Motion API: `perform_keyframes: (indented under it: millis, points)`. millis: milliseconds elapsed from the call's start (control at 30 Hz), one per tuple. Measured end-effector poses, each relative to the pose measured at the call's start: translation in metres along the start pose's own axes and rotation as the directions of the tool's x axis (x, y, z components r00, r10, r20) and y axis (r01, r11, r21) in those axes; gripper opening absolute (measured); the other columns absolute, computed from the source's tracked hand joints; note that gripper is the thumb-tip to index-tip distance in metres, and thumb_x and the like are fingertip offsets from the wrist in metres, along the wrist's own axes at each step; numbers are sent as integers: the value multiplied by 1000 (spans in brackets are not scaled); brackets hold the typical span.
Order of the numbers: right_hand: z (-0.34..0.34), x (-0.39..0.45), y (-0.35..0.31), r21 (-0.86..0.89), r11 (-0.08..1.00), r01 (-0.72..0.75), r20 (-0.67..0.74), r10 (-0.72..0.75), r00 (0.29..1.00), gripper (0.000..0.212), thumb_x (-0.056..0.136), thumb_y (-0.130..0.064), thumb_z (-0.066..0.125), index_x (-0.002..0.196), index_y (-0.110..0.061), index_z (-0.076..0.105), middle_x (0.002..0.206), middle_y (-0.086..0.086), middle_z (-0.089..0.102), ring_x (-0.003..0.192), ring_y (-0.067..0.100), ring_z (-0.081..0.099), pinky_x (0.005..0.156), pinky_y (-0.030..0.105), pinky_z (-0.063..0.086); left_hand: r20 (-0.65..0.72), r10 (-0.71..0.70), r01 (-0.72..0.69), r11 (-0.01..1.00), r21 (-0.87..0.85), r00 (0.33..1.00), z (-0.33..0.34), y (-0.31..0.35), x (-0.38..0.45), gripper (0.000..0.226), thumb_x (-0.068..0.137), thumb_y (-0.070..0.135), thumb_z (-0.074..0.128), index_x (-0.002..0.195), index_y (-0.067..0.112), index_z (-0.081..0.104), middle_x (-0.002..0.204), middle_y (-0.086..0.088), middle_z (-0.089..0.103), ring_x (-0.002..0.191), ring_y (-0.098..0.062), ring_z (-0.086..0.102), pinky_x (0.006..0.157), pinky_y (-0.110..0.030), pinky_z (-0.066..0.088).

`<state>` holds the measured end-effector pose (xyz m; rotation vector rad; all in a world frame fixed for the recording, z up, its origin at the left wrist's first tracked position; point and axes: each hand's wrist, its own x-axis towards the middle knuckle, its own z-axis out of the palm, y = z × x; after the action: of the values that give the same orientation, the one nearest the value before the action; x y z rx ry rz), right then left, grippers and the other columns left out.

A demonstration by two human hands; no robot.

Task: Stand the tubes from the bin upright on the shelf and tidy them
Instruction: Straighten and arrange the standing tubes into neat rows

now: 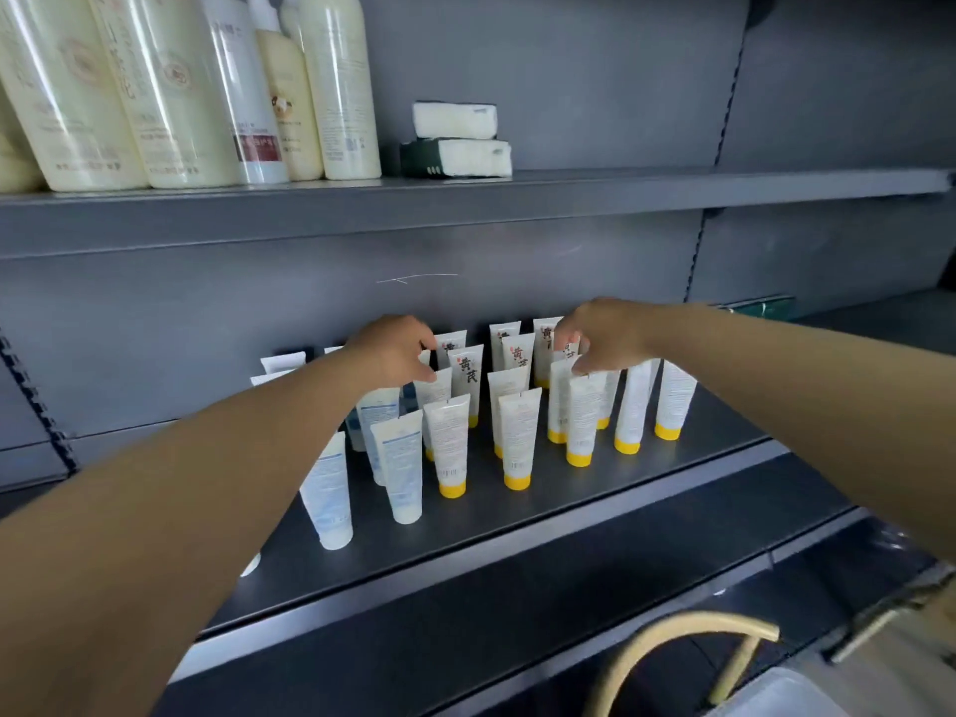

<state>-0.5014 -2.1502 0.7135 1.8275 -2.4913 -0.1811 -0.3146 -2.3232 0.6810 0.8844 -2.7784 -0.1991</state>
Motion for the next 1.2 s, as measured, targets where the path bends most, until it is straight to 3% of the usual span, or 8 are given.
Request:
perform_keyframes:
  millis: [300,433,567,800,967,1200]
  points:
    - [-16,-56,65,-19,996,-84,-46,84,995,41,90,-26,61,129,-19,53,130,3,53,116,22,50,93,31,41,-45,-37,34,998,-52,998,-2,50,-23,57,82,24,70,135,16,49,133,-7,55,119,-25,53,101,-39,44]
    - [-17,-73,100,8,997,-82,-57,82,995,39,90,-26,61,127,-19,54,128,3,55,101,18,53,87,28,42,-46,-51,51,999,1,998,10,79,-29,57,81,26,71,134,17,49,130,-7,57,117,-25,54,98,-38,46]
    - [-8,-97,147,26,997,-74,-44,75,996,41,90,-25,61,130,-20,53,131,1,53,117,20,51,89,27,40,-72,-82,79,996,-44,994,20,130,-18,61,81,27,72,136,16,47,133,-7,54,118,-24,53,99,-36,44]
    - [8,-126,244,82,993,-87,18,86,996,38,90,-25,61,127,-22,53,130,1,52,110,19,51,98,35,43,-94,-112,105,992,-76,989,53,226,7,56,82,27,70,133,16,50,129,-8,57,113,-24,56,96,-37,47]
    - [18,-119,266,111,992,-51,-4,52,999,36,90,-27,61,125,-23,55,126,0,54,110,18,52,97,33,43,-77,-183,180,983,-38,980,75,235,9,56,84,30,68,135,19,48,135,-3,53,122,-20,51,99,-34,44]
    - [33,-98,263,155,988,-13,-4,14,1000,35,90,-26,61,124,-23,55,125,-2,55,112,17,53,97,31,44,-148,-179,168,982,-79,973,61,231,36,47,87,25,64,132,15,52,128,-6,59,111,-23,58,96,-37,48]
